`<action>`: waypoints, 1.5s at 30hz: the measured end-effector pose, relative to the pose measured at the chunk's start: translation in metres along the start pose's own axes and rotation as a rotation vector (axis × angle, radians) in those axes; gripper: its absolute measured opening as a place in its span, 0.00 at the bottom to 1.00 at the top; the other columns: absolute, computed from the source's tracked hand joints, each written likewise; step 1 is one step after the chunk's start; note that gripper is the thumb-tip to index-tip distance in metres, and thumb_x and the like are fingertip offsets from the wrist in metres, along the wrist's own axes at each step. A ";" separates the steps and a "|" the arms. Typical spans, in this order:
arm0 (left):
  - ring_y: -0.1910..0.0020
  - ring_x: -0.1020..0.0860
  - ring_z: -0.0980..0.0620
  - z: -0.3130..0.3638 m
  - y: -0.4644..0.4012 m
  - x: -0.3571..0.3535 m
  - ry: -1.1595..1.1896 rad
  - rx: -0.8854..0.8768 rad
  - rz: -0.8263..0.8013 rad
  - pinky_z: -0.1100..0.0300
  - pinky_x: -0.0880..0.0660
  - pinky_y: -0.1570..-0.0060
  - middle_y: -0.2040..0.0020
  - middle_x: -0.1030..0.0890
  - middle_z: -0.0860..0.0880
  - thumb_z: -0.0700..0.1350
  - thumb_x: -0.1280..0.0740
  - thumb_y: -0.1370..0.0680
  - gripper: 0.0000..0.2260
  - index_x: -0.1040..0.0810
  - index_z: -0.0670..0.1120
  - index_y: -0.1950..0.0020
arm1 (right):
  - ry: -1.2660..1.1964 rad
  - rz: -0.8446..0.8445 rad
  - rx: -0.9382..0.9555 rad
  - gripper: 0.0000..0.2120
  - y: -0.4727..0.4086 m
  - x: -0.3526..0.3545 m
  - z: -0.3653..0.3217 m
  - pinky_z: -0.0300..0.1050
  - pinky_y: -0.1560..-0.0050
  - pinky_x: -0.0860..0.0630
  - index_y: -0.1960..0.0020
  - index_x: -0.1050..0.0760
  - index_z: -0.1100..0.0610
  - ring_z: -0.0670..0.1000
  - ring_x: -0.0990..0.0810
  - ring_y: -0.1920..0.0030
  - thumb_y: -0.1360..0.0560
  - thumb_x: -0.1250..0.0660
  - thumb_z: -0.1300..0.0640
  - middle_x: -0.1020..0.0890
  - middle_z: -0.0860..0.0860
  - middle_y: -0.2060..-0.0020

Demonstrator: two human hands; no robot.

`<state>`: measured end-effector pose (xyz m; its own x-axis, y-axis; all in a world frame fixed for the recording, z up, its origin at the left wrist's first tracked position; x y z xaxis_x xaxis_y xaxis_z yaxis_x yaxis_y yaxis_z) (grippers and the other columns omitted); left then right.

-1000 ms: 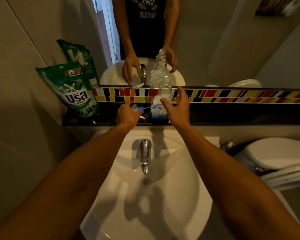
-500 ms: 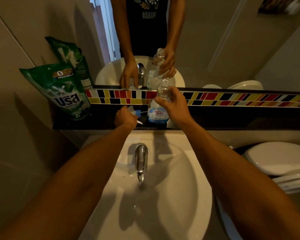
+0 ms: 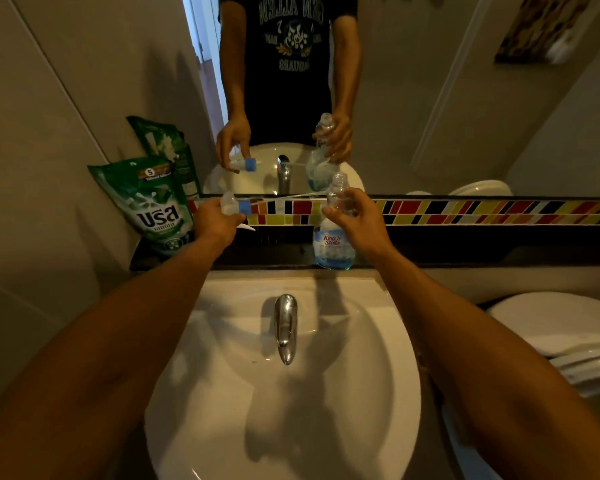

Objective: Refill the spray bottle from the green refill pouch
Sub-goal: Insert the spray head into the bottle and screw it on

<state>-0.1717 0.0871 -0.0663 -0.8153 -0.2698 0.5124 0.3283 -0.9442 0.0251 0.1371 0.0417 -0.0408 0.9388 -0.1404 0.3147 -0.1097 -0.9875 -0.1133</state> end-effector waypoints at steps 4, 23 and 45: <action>0.42 0.20 0.43 0.031 0.005 0.046 0.039 -0.061 0.058 0.53 0.23 0.47 0.40 0.19 0.42 0.39 0.24 0.28 0.23 0.24 0.41 0.35 | 0.009 0.024 0.004 0.18 0.012 0.012 -0.010 0.52 0.42 0.19 0.36 0.23 0.53 0.47 0.19 0.43 0.24 0.24 0.52 0.18 0.50 0.43; 0.40 0.22 0.43 0.112 0.049 0.115 0.065 -0.230 0.047 0.45 0.24 0.38 0.37 0.21 0.45 0.40 0.24 0.28 0.25 0.25 0.45 0.32 | 0.204 0.117 -0.075 0.24 0.030 0.059 -0.031 0.62 0.47 0.16 0.32 0.25 0.50 0.56 0.16 0.47 0.25 0.23 0.49 0.17 0.54 0.44; 0.44 0.20 0.47 0.219 0.074 0.102 0.236 -0.506 -0.383 0.47 0.19 0.45 0.39 0.23 0.46 0.41 0.24 0.27 0.28 0.26 0.53 0.29 | 0.088 -0.173 0.083 0.22 0.046 0.026 -0.081 0.45 0.46 0.19 0.30 0.26 0.56 0.56 0.20 0.37 0.22 0.26 0.58 0.20 0.54 0.37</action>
<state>-0.1259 0.0310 0.1755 -0.9309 0.1215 0.3444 -0.2212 -0.9380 -0.2670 0.1303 -0.0129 0.0384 0.9086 0.0215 0.4171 0.0814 -0.9886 -0.1263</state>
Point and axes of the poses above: each hand's wrist, its own y-axis away from the middle knuckle, its own x-axis out of the back of the hand, z = x × y, the point moved 9 cm from there along -y, towards the middle knuckle
